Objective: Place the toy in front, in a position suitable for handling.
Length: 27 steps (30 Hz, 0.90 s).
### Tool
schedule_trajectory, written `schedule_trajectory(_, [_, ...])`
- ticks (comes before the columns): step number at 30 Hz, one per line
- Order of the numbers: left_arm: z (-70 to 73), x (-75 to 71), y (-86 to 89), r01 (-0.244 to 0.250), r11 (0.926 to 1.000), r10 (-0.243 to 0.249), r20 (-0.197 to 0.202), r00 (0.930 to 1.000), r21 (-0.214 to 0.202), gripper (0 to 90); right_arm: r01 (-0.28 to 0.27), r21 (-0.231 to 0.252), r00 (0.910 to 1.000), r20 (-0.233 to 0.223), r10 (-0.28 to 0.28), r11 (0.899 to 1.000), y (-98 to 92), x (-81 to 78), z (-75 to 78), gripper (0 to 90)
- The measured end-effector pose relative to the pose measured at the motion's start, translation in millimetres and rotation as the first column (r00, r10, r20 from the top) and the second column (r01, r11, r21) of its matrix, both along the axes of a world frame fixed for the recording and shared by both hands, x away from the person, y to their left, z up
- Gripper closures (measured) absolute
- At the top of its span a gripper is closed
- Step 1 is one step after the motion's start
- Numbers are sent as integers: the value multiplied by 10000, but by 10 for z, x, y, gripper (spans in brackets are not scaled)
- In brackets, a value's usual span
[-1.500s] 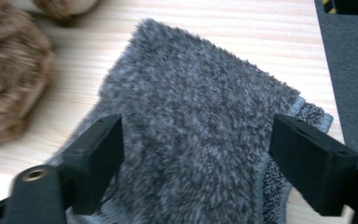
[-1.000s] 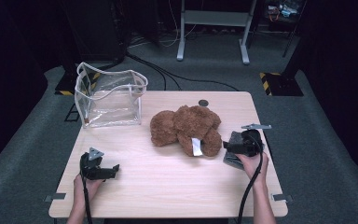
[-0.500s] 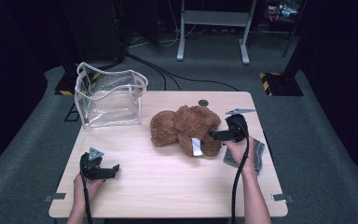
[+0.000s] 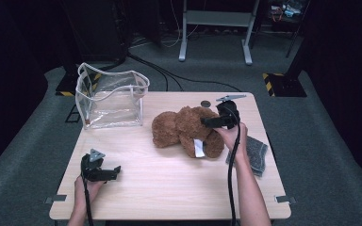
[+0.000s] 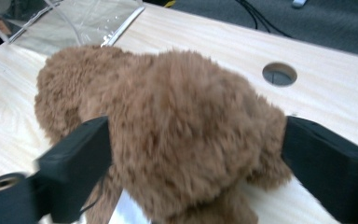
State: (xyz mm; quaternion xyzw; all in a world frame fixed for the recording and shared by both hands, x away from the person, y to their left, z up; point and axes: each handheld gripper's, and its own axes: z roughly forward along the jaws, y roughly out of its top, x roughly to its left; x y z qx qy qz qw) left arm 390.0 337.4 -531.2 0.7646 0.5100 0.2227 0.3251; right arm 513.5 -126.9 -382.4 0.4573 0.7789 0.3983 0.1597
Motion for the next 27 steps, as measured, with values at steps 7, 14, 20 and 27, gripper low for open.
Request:
schedule_trajectory(7, [0,0,0,3,10000,-3,-3,10000,5,31,-23,-440,9999,139,29,9990,161,139,9,428])
schedule_trajectory(14, [0,0,0,4,10000,-4,-5,10000,-6,31,73,-686,9999,-86,-79,9976,193,195,-63,552])
schedule_trajectory(20, [0,0,1,13,10000,-13,-2,10000,-15,31,135,-802,9998,-159,-149,9967,250,188,-86,682])
schedule_trajectory(27, [0,0,0,0,10000,0,1,10000,-3,31,-21,-671,9999,158,32,9977,280,138,-103,777])
